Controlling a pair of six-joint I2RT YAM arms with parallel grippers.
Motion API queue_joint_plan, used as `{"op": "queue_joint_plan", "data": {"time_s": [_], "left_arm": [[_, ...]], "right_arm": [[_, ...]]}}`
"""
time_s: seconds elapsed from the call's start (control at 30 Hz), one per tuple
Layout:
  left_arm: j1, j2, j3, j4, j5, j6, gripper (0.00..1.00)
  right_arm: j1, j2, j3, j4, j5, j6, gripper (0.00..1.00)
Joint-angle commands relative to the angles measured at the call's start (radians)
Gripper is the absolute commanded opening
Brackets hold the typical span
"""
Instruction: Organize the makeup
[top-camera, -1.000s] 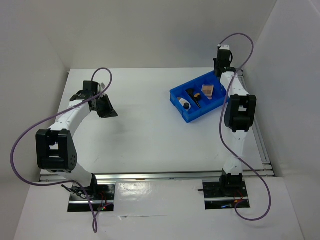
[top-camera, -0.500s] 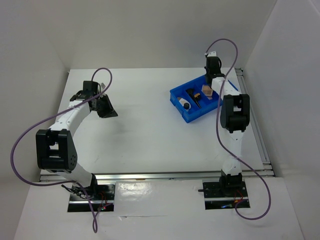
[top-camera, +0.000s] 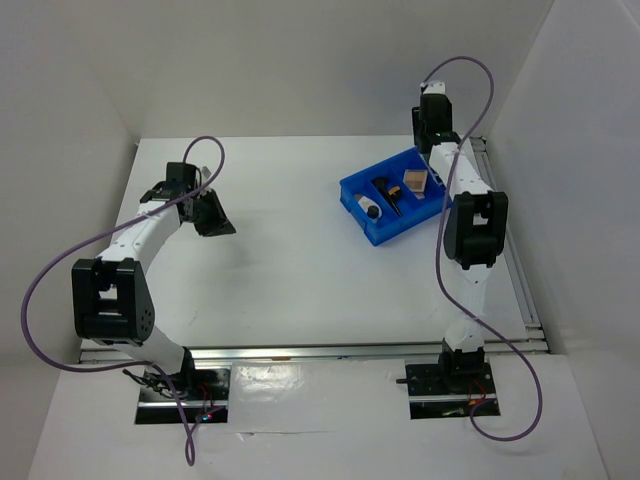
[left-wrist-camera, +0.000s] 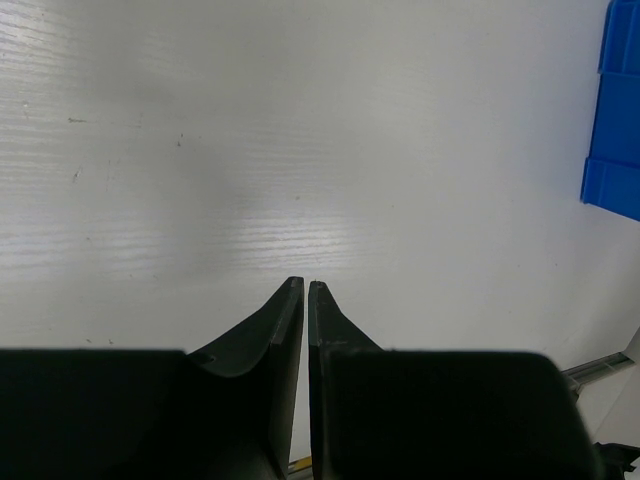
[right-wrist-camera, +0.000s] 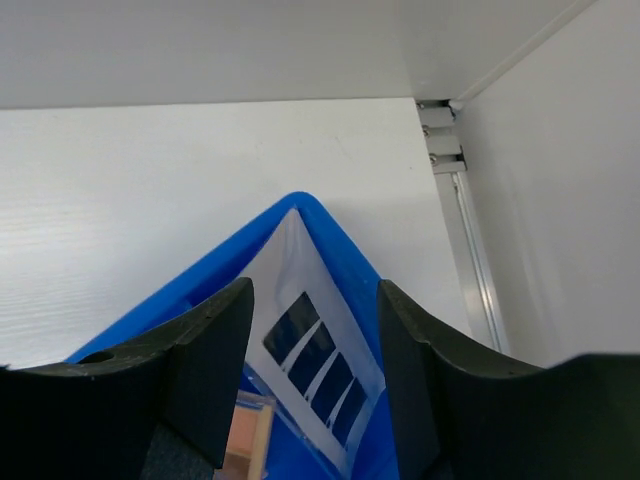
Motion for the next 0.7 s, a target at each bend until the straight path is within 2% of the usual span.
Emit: {"op": "queue_joint_plan", "data": {"time_s": [0.0,0.07,0.2,0.27,0.37,0.43,0.5,0.53,0.57,0.6,0.63,0.67], "left_arm": [[-0.004,0.005,-0.001,0.023,0.012,0.007,0.21],[-0.004,-0.004,-0.010,0.023,0.012,0.007,0.21],[-0.013,-0.004,-0.010,0.023,0.021,0.007,0.21],[-0.013,-0.004,-0.010,0.023,0.021,0.007,0.21],[-0.013,-0.028,-0.001,0.023,0.021,0.007,0.21],[-0.022,-0.037,-0.001,0.023,0.030,0.007,0.21],[-0.022,-0.048,-0.001,0.023,0.030,0.007,0.21],[-0.022,-0.059,-0.001,0.023,0.030,0.007,0.21],[-0.033,-0.059,-0.001,0.023,0.041,0.016,0.21],[-0.033,-0.071,0.009,0.012,0.041,0.025,0.22],[-0.033,-0.086,0.025,0.012,0.041,0.025,0.22],[-0.044,-0.096,0.034,0.001,0.041,0.041,0.24]], "right_arm": [[-0.002,-0.102,0.107,-0.084,-0.081,0.088,0.60],[-0.002,-0.091,0.162,-0.140,-0.129,0.138,0.60],[-0.011,0.016,0.442,-0.407,-0.268,0.258,0.61],[-0.011,0.006,0.455,-0.428,-0.313,0.316,0.64],[-0.011,-0.086,0.311,-0.417,-0.397,0.364,0.75],[-0.011,-0.170,0.189,-0.417,-0.472,0.390,0.86],[-0.011,-0.232,0.098,-0.417,-0.505,0.418,0.92],[0.002,-0.302,-0.009,-0.417,-0.522,0.432,0.97],[0.002,-0.344,-0.066,-0.417,-0.535,0.442,1.00],[0.018,-0.388,-0.194,-0.399,-0.536,0.468,1.00],[0.031,-0.434,-0.195,-0.398,-0.536,0.485,1.00],[0.041,-0.539,-0.329,-0.376,-0.504,0.508,1.00]]}}
